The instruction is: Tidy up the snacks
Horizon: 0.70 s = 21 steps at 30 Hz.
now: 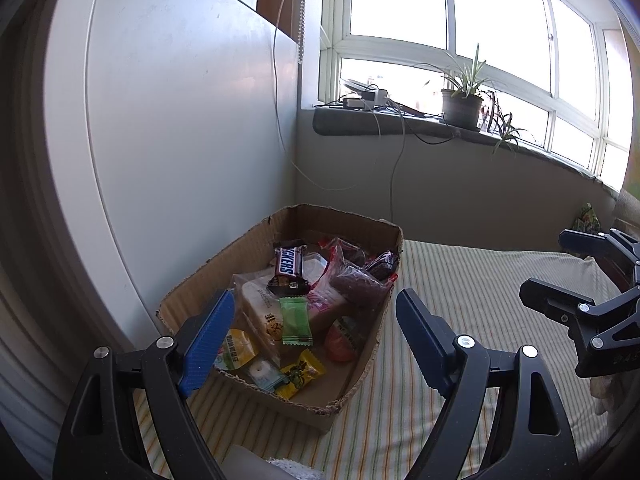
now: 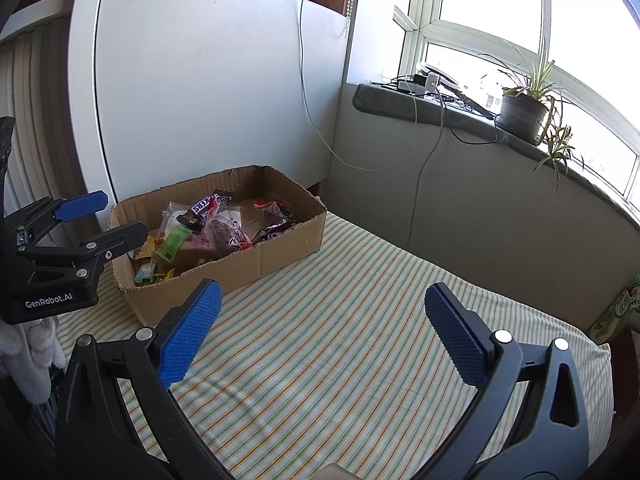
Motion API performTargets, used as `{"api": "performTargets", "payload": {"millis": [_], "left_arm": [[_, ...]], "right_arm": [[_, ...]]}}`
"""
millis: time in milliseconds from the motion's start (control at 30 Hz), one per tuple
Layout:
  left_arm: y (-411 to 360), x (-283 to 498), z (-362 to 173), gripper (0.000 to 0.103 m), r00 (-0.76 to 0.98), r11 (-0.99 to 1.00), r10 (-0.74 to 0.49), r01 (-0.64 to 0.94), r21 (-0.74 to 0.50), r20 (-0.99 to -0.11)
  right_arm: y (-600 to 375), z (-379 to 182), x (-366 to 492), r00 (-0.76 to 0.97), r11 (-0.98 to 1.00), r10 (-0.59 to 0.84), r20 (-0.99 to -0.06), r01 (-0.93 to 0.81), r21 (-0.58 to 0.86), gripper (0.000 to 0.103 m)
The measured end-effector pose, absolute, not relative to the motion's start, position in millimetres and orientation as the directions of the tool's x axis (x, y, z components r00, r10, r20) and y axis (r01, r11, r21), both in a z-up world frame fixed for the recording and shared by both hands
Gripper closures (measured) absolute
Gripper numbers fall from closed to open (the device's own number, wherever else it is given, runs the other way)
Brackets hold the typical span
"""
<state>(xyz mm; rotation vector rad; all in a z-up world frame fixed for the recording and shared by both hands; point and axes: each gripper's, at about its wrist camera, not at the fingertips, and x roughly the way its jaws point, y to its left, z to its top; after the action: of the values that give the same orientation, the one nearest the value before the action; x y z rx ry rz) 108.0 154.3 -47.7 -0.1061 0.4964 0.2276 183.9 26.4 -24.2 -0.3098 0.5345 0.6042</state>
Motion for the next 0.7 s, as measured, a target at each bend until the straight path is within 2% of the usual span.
{"api": "performTargets", "payload": {"millis": [700], "left_arm": [[152.4,106.6,-49.4,0.020,0.853,0.965,0.209,-0.258,-0.037,-0.479]], "right_arm": [[19.2,-34.1,187.5,0.687,0.791,0.442,-0.576,-0.602,-0.110,0.000]]}}
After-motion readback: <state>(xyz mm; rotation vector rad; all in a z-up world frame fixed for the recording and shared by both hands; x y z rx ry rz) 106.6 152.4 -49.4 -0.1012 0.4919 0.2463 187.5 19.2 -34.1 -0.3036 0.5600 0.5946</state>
